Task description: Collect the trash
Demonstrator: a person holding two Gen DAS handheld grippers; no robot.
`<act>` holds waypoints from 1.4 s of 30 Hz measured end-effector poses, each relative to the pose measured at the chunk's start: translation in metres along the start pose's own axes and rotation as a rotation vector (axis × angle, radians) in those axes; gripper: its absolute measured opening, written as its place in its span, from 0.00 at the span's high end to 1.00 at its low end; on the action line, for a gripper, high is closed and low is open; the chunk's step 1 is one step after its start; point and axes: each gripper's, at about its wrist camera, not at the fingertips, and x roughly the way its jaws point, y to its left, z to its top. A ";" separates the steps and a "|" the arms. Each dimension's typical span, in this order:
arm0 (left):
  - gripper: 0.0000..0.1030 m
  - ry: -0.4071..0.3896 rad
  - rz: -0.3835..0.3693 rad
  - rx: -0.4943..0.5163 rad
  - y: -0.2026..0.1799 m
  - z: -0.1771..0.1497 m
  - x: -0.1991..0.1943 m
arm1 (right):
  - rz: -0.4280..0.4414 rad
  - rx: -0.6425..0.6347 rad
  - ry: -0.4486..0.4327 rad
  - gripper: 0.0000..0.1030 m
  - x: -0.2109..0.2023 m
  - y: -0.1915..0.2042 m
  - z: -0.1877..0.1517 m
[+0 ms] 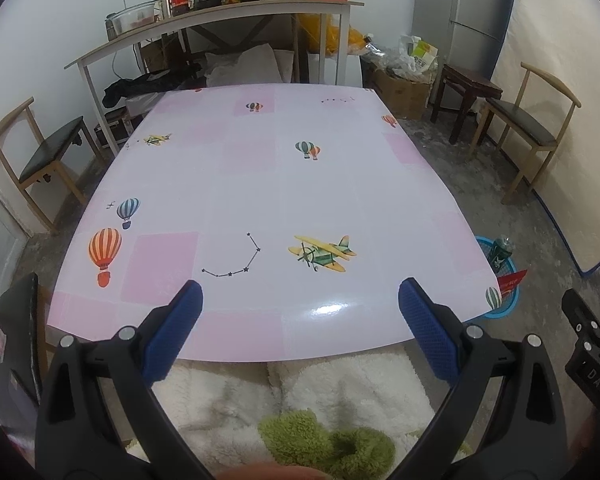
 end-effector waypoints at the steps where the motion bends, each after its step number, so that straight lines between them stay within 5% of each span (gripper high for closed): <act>1: 0.08 0.001 0.000 -0.001 0.000 0.000 0.000 | 0.001 0.003 0.002 0.06 0.001 -0.001 0.000; 42: 0.08 0.017 0.006 -0.002 -0.001 -0.002 0.004 | 0.000 0.010 0.014 0.06 0.003 -0.002 -0.002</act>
